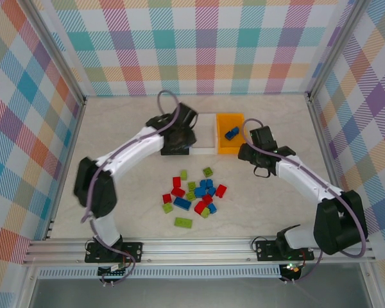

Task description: Sort the legos into containers by color

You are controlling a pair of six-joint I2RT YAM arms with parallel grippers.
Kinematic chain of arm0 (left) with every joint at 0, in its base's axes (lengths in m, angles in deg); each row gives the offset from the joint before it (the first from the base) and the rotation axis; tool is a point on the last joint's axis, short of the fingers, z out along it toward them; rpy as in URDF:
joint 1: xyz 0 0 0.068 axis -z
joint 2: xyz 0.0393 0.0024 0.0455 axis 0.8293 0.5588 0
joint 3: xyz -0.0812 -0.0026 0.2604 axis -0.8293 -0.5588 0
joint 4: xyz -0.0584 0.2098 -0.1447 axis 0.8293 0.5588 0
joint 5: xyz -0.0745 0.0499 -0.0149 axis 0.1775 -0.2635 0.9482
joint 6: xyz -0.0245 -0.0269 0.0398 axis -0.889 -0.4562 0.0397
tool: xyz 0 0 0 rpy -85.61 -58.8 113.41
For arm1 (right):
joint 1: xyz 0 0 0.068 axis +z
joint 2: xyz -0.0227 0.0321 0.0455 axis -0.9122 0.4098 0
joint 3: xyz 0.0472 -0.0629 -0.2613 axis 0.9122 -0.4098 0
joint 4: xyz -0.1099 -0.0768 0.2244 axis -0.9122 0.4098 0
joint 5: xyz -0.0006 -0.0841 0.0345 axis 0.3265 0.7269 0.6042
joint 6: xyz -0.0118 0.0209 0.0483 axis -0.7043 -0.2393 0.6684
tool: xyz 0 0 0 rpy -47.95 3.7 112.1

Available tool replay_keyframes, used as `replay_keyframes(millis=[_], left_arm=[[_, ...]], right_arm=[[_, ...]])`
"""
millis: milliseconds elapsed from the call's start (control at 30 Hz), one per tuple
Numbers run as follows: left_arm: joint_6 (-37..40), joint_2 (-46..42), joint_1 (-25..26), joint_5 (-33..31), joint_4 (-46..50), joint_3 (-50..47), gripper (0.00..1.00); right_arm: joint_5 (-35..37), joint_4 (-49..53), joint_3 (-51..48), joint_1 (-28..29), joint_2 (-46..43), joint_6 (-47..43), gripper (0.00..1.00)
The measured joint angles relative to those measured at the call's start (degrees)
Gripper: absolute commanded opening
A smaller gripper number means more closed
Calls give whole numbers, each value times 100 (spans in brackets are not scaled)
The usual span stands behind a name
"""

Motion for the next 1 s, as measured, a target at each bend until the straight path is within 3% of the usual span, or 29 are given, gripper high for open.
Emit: replay_keyframes(millis=[100,267,333,400,833,900,1000], left_arm=[[181,979,116,-63,142,1189,28],[293,1272,149,-107,509,1318,29],[317,1978,201,-109,1095,2658,29],[348,2592,258,-61,496,3504,29],[424,3305,625,175,-31,4172,33],[420,3440,625,168,-31,4325,43],[444,3639,623,166,-17,4494,78]], right_arm=[[-2,17,-164,0,-131,63,71],[-2,26,-175,0,-146,114,71],[-4,31,-214,0,-203,116,71],[-4,59,-273,0,-302,118,71],[-2,70,-422,-7,-448,125,71],[-2,70,-422,-7,-472,122,71],[-2,70,-422,-7,-533,122,72]])
